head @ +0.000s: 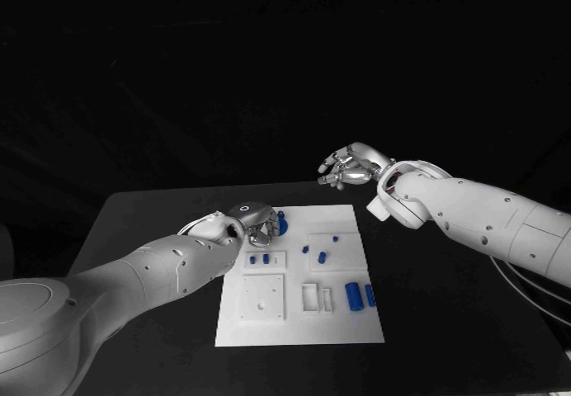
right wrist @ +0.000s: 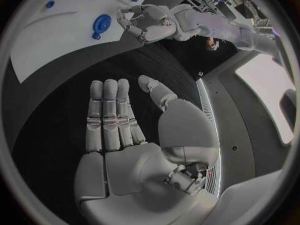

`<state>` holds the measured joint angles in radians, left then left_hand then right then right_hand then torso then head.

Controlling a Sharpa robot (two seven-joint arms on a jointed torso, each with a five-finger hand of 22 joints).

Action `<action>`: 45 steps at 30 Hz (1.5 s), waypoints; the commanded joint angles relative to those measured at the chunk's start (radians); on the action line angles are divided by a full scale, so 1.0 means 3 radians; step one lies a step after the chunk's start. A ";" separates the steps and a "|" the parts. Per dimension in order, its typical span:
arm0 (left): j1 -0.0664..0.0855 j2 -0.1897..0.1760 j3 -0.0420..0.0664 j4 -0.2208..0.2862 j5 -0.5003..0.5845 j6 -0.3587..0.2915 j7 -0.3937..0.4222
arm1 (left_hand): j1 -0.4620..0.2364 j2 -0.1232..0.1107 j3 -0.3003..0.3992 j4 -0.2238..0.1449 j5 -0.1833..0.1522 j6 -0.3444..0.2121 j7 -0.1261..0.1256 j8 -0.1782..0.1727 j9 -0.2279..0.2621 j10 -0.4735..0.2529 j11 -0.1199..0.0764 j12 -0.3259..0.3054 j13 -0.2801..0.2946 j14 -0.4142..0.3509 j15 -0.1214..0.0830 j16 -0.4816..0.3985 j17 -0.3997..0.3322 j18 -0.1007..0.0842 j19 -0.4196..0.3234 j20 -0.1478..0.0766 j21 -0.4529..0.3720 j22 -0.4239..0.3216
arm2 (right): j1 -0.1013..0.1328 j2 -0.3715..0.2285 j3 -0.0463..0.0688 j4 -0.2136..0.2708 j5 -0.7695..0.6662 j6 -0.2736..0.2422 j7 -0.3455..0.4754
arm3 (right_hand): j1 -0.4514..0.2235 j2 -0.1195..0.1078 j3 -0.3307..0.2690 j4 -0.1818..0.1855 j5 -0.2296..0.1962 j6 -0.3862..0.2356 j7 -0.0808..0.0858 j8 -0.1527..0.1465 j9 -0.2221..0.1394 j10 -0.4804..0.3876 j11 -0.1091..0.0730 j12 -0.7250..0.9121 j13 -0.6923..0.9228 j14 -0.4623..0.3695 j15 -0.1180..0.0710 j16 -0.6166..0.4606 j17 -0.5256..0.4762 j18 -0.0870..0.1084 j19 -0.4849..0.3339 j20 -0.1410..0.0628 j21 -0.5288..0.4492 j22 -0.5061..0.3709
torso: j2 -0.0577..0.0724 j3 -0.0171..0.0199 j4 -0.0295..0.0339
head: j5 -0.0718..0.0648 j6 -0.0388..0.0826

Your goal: Assemble the parts on the task board

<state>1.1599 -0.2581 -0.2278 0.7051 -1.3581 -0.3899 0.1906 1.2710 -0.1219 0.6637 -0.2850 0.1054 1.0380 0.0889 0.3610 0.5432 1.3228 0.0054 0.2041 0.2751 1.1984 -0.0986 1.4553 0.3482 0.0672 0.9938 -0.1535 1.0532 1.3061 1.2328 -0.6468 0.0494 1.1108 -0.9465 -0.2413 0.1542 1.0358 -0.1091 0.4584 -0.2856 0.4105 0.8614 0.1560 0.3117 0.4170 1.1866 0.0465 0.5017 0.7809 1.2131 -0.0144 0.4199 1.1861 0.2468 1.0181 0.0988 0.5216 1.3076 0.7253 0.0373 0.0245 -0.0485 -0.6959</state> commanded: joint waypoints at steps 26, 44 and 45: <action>0.0095 -0.0329 0.0331 0.0479 0.1025 0.0077 0.0066 | -0.0176 -0.0085 -0.0015 0.0000 -0.0069 -0.0327 0.0153 -0.0198 -0.0021 -0.0237 0.0180 -0.0274 -0.0035 -0.0178 0.0150 -0.0176 -0.0050 0.0166 -0.0137 0.0001 -0.0093 -0.0020 | -0.0003 -0.0006 0.0001 0.0219 -0.1234 0.0142 -0.0551 | 0.0182 -0.0054 -0.0169 -0.0023 -0.0111 0.0069 -0.0054 -0.0056 0.0007 0.0144 -0.0070 0.0861 0.0824 0.0301 -0.0200 0.0773 0.0517 0.0050 0.0274 -0.0243 0.0837 0.0107 | -0.0030 -0.0004 0.0046 | 0.0005 0.0021; 0.0200 -0.1164 0.0404 0.1524 0.2436 0.0258 -0.0083 | -0.0447 -0.0081 -0.0228 0.0015 -0.0070 -0.0427 0.0188 -0.0214 0.0016 -0.0293 0.0248 -0.0385 -0.0015 -0.0454 0.0227 -0.0706 -0.0243 0.0060 -0.0439 0.0095 -0.0482 -0.0183 | -0.0068 0.0040 -0.0381 0.0706 -0.2634 0.0152 -0.1254 | 0.0144 -0.0397 0.0344 0.0136 -0.0908 0.0259 -0.0109 -0.0031 0.0065 0.0063 -0.0121 0.1684 0.1396 0.0117 -0.0267 0.2046 0.0473 0.0050 0.0248 -0.0436 0.1856 0.0080 | -0.0129 -0.0043 0.0144 | -0.0071 0.0002; 0.0206 -0.1195 0.0406 0.1563 0.2549 0.0262 -0.0089 | -0.0449 -0.0081 -0.0228 0.0016 -0.0071 -0.0429 0.0188 -0.0214 0.0018 -0.0293 0.0250 -0.0389 -0.0013 -0.0466 0.0230 -0.0735 -0.0252 0.0054 -0.0452 0.0098 -0.0501 -0.0191 | -0.0074 0.0052 -0.0397 0.0706 -0.2653 0.0163 -0.1278 | 0.0149 -0.0417 0.0373 0.0150 -0.0927 0.0275 -0.0113 -0.0024 0.0070 0.0065 -0.0124 0.1694 0.1399 0.0117 -0.0269 0.2060 0.0472 0.0050 0.0248 -0.0440 0.1869 0.0080 | -0.0134 -0.0047 0.0154 | -0.0075 0.0001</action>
<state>1.2180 -0.6118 -0.1077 1.1590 -0.7492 -0.3396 0.1771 1.1444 -0.1448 0.5999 -0.2795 0.0880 0.9173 0.1438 0.3014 0.5478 1.2376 0.0747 0.0916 0.2703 1.0640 -0.0285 1.2388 0.2739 0.0617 0.8631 -0.1103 0.9054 1.2495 1.2137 -0.6342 -0.0677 1.3195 -1.6483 -0.2103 -0.1662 1.0807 -0.2285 0.5663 -0.2418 0.1351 0.9341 0.1182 0.2990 0.4371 1.2079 0.0142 1.0068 1.2003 1.2551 -0.0928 1.0362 1.3079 0.2321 1.0930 -0.0264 1.0800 1.3083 0.6912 0.0269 0.0627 -0.0678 -0.6940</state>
